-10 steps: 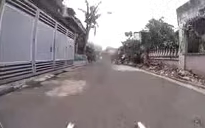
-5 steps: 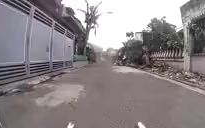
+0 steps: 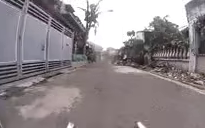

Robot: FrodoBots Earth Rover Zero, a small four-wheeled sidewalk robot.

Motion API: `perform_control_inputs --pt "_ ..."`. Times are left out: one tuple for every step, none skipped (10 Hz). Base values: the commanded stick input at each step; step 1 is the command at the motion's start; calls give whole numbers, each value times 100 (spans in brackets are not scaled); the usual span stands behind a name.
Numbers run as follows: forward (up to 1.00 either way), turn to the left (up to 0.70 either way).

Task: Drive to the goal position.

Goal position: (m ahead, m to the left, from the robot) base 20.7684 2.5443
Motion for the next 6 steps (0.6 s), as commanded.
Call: perform_control_inputs --pt "65 0" --pt "65 0" --pt "67 0" --pt "70 0" --pt "70 0" --pt "70 0"
